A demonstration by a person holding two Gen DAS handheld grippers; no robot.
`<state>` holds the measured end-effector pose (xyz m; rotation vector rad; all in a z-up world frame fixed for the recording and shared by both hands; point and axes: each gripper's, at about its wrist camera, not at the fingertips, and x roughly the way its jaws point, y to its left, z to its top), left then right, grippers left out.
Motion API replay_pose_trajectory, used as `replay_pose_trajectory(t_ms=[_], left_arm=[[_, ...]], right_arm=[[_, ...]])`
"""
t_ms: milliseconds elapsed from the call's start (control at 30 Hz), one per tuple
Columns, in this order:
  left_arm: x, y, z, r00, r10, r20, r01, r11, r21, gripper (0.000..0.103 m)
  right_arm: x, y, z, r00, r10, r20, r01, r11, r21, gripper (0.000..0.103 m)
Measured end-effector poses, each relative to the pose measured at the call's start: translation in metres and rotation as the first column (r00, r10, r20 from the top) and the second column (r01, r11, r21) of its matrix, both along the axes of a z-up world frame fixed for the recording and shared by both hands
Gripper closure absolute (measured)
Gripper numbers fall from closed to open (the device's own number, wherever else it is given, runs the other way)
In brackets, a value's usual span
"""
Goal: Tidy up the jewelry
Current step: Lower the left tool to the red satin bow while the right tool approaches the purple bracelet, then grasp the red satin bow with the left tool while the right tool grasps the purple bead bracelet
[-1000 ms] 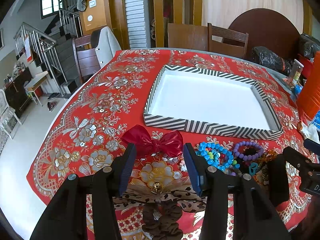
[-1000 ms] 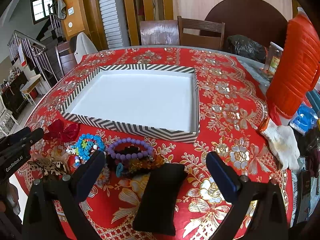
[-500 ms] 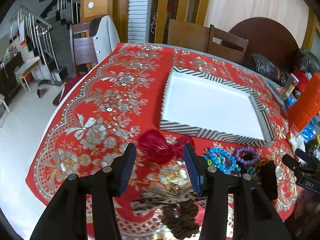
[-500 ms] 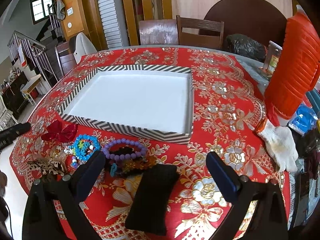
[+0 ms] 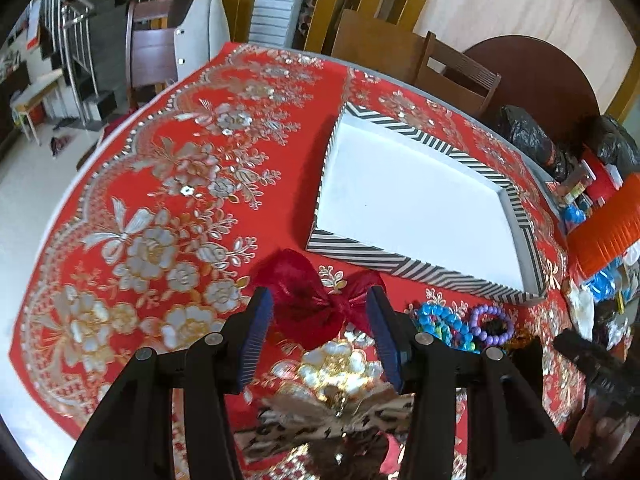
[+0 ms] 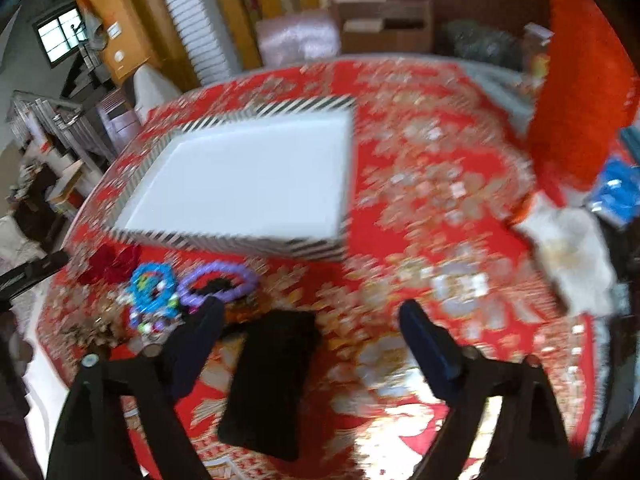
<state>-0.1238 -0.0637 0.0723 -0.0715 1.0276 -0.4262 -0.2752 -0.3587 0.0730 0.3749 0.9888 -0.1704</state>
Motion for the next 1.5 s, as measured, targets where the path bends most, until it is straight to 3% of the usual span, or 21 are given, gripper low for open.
replay_pose_trajectory(t_ms=[167,233,333,500,600,700,867,1033,1100,1400,1433,1500], left_arm=[[0.016,-0.006,-0.015,0.999,-0.001,-0.040,0.001,1.000,-0.004,0.053],[0.020,-0.007,-0.020,0.999,0.003,-0.052,-0.003,1.000,0.002,0.053],[0.025,-0.010,-0.029,0.997,0.001,-0.076,0.000,1.000,0.008,0.053],[0.027,-0.021,-0.037,0.996,-0.024,-0.086,0.026,0.999,0.025,0.053],[0.030,-0.028,-0.045,0.994,-0.031,-0.102,0.037,0.998,0.053,0.053],[0.026,-0.033,-0.046,0.996,-0.040,-0.085,0.047,0.995,0.089,0.054],[0.024,-0.033,-0.048,0.996,-0.049,-0.077,0.056,0.994,0.092,0.081],[0.021,-0.023,-0.034,0.998,-0.040,-0.048,0.043,0.996,0.076,0.099],[0.019,-0.017,-0.025,0.999,-0.040,-0.028,0.042,0.997,0.061,0.099],[0.015,-0.009,0.001,0.999,-0.051,0.019,0.050,0.998,0.027,0.099],[0.015,-0.008,0.001,0.999,-0.051,0.018,0.051,0.999,0.019,0.097],[0.015,-0.008,-0.003,0.999,-0.050,-0.005,0.050,0.999,0.002,0.073]], right_arm=[[0.035,0.022,-0.015,0.993,0.113,-0.043,-0.116,0.991,-0.063,0.036],[0.047,0.027,-0.023,0.987,0.142,-0.074,-0.147,0.987,-0.066,0.051],[0.056,0.028,-0.028,0.985,0.157,-0.077,-0.161,0.986,-0.049,0.061],[0.061,0.024,-0.022,0.986,0.164,-0.037,-0.164,0.986,0.001,0.062],[0.066,0.025,-0.028,0.983,0.170,-0.068,-0.173,0.984,-0.039,0.063],[0.071,0.027,-0.039,0.977,0.189,-0.102,-0.193,0.980,-0.037,0.074],[0.073,0.033,-0.044,0.976,0.199,-0.094,-0.205,0.977,-0.064,0.085],[0.072,0.034,-0.038,0.973,0.221,-0.064,-0.224,0.973,-0.046,0.094],[0.063,0.031,-0.022,0.976,0.218,0.003,-0.218,0.976,-0.015,0.094],[0.045,0.033,0.036,0.963,0.230,0.138,-0.232,0.973,-0.003,0.094],[0.044,0.033,0.041,0.962,0.229,0.147,-0.231,0.973,-0.005,0.094],[0.039,0.032,0.053,0.960,0.224,0.170,-0.225,0.974,-0.016,0.094]])
